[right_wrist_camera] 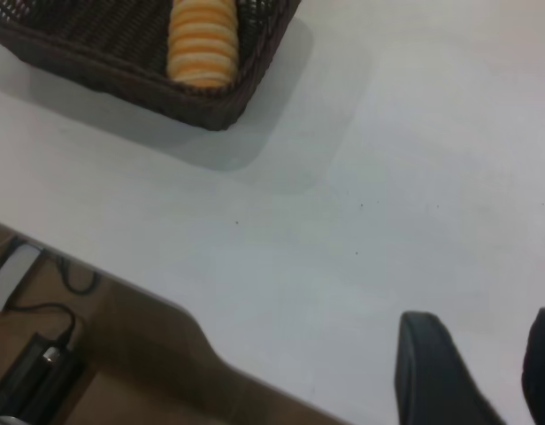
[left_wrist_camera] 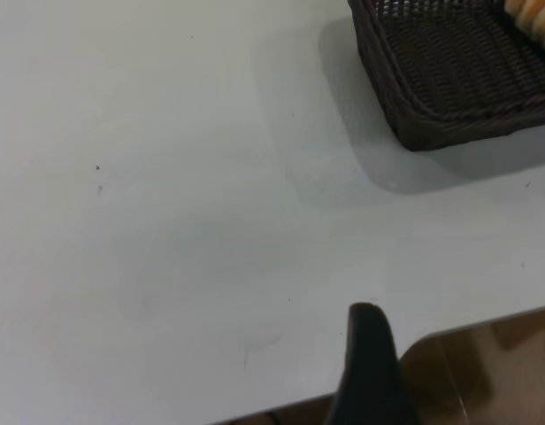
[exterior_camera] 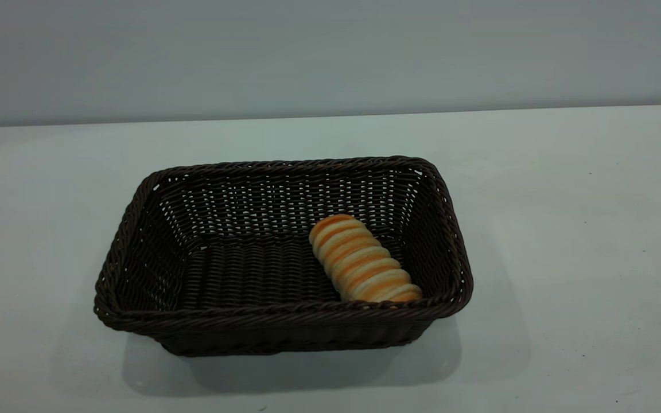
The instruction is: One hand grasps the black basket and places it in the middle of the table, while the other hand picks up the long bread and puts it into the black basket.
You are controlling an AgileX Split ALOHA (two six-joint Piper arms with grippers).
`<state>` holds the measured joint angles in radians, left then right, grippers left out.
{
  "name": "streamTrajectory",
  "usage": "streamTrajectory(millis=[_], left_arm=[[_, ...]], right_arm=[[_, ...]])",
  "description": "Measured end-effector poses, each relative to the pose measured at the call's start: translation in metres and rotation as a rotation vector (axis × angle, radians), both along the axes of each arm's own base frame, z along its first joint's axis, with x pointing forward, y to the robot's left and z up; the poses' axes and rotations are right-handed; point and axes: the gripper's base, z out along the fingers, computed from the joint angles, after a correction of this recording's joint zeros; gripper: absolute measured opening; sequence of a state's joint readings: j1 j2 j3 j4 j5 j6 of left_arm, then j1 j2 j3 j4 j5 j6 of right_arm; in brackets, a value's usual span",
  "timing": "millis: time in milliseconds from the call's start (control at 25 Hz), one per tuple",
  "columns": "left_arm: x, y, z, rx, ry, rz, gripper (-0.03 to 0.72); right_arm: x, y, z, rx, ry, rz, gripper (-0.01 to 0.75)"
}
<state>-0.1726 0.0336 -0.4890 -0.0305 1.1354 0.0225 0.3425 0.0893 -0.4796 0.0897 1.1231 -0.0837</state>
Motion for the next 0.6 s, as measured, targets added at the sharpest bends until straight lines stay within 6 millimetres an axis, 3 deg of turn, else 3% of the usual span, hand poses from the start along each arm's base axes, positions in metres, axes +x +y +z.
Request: streamTrajectory(millis=[600], left_arm=[[-0.0071,-0.0013,-0.0007,-0.003,-0.053,0.149,0.585]], right_arm=[[0.0027,-0.0017,0.0000,0.001,0.000,-0.316,0.238]])
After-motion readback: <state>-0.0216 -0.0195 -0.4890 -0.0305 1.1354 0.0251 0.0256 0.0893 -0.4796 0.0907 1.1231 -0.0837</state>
